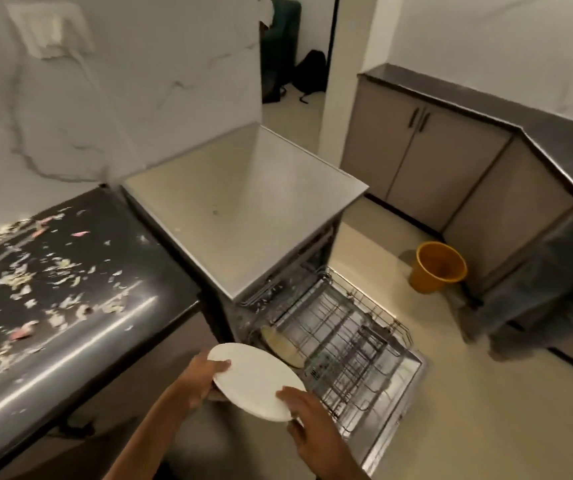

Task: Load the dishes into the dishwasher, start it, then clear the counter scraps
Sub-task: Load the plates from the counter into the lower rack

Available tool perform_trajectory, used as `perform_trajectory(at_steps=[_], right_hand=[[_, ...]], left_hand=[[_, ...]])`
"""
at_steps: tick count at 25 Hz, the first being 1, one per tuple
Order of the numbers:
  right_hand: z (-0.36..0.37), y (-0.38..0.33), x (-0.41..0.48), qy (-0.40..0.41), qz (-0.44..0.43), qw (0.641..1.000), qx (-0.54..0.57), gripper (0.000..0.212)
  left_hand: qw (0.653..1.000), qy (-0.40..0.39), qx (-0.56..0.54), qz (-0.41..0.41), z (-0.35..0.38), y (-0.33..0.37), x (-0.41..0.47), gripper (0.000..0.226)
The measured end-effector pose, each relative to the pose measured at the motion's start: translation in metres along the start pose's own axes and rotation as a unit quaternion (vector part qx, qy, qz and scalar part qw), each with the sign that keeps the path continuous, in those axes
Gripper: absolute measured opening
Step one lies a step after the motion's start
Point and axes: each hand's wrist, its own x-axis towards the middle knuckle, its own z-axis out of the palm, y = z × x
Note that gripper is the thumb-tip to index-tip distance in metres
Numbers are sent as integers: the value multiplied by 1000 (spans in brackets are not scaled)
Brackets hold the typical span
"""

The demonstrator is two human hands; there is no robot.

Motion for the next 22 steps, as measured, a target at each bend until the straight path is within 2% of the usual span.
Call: perform_trajectory(at_steps=[3,6,8,10,12,13,19,22], right_hand=[[-29,51,-3,-53,136,986,85,39],[-52,71,10,-74,304,930,191,32],[-56,81,22,-43,397,856,326,28],[-51,89,37,-11,471,749,466,32],[-42,108,56,47,512,659,549,32],[-37,120,65,79,524,631,566,31],[20,210,121,176,569,587,549,12],[61,262,155,187,588,571,541,13]], left_hand=[[999,30,15,18,47,4,23,32],[999,32,19,10,71,6,47,39],[998,29,49,5,86,7,70,37],[997,20,68,0,98,8,95,37],[995,15,103,-7,112,11,133,35],[993,20,120,-11,119,11,155,33],[970,-4,241,-5,159,-18,316,22],[964,0,267,-15,164,-36,396,31]])
